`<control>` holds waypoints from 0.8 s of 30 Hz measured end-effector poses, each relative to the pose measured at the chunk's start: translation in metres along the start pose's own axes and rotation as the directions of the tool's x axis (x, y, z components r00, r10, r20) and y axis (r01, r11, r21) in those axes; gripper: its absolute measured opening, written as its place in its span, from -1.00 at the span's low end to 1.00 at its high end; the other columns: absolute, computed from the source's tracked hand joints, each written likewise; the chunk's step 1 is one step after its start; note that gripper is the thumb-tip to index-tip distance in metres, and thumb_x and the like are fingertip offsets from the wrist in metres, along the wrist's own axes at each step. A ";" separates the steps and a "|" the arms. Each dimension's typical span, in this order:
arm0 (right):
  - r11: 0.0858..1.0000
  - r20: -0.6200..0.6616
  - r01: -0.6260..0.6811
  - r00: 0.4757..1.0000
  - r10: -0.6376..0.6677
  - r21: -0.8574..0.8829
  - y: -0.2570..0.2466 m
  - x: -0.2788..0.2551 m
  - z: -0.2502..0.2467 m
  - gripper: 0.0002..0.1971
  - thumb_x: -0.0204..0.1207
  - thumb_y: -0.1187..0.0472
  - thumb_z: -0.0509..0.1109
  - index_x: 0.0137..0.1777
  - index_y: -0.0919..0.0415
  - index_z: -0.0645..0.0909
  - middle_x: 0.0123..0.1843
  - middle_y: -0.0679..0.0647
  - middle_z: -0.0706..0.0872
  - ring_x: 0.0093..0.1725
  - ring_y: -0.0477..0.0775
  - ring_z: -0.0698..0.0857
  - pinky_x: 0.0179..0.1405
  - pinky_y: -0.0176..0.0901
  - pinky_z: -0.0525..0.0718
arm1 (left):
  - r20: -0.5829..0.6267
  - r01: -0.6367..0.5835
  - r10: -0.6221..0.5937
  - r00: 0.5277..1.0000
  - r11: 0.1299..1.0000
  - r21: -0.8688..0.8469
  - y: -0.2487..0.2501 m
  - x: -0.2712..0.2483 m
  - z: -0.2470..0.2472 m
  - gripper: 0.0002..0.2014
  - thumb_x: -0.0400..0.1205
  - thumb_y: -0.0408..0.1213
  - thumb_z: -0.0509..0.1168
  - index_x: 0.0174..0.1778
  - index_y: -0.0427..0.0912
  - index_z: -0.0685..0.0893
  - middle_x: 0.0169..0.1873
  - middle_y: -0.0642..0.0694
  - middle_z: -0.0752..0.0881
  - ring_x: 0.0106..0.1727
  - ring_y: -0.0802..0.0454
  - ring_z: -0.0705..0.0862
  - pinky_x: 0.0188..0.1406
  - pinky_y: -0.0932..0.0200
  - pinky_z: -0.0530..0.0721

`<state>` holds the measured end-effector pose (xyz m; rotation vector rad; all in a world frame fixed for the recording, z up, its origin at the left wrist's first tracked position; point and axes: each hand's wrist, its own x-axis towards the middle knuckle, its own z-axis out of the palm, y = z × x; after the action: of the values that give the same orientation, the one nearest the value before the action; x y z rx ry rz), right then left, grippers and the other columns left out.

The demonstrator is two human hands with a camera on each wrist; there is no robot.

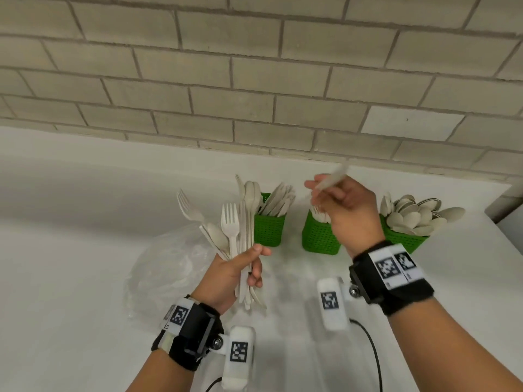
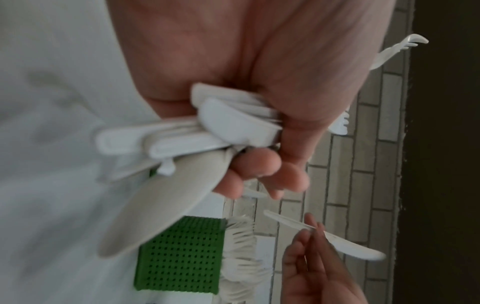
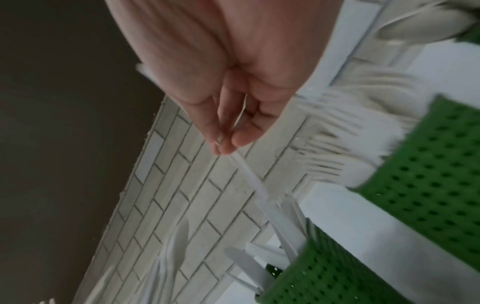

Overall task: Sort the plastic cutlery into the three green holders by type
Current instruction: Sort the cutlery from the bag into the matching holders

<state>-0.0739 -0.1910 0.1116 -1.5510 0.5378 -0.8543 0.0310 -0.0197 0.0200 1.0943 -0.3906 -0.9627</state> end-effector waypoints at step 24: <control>0.941 0.423 0.050 0.901 0.103 -0.334 0.015 -0.004 0.065 -0.84 0.57 0.15 0.42 0.02 0.24 0.70 -0.06 0.07 0.81 -0.05 -0.03 0.76 -0.01 -0.14 0.68 | 0.197 0.019 -0.059 0.979 0.980 0.200 0.015 -0.001 -0.001 -0.84 0.58 -0.30 0.36 -0.12 -0.34 0.76 -0.53 -0.19 0.62 -0.51 -0.04 0.57 -0.38 0.11 0.64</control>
<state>-0.0244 -0.1493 0.0957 -1.9762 0.3863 -0.3762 0.0384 -0.0164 0.0332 1.1902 -0.6440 -1.0922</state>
